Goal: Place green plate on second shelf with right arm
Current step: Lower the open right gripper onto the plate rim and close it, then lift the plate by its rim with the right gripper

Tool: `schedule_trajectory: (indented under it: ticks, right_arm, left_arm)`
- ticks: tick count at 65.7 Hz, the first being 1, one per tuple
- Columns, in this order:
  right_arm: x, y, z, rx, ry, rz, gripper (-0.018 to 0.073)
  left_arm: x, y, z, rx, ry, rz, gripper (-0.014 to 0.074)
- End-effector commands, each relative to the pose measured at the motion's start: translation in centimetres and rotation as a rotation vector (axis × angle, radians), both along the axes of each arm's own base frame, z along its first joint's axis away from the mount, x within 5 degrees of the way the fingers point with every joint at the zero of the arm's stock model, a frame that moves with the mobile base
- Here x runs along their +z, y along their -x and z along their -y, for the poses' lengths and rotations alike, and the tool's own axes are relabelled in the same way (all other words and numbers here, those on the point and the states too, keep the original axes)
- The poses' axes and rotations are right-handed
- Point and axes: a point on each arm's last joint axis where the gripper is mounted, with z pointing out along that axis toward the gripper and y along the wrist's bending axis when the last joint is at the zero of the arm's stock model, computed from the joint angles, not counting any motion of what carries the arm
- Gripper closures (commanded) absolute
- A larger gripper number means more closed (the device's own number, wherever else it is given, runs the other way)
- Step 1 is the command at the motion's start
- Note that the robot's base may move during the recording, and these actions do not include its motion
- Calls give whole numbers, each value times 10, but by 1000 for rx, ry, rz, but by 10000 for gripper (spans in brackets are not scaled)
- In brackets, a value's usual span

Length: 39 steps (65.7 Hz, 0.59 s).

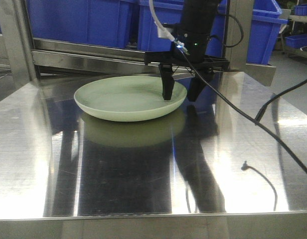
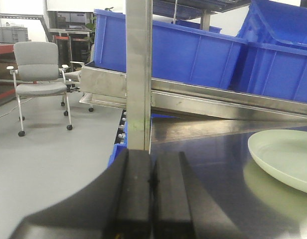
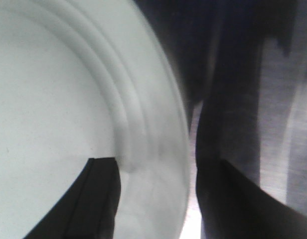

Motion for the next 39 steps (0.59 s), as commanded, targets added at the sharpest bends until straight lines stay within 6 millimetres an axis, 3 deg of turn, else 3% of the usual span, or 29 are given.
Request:
schedule_trajectory:
  ticks: [1,7,18,30,39]
  right_arm:
    - [42,13,7,8,-19,13,129]
    - [42,12,8,5,-18,13,229]
    - [46,11,13,8,-8,25,524]
    - [68,13,27,15,45,97,506]
    - [111,25,41,-4,108,216,506]
  left_arm:
    - [-7,-1,0,-2,12,44,466]
    - [-7,-1,0,-2,12,44,466]
    - [-7,-1,0,-2,12,44,466]
    - [-7,-1,0,-2,12,44,466]
    - [-7,-1,0,-2,12,44,466]
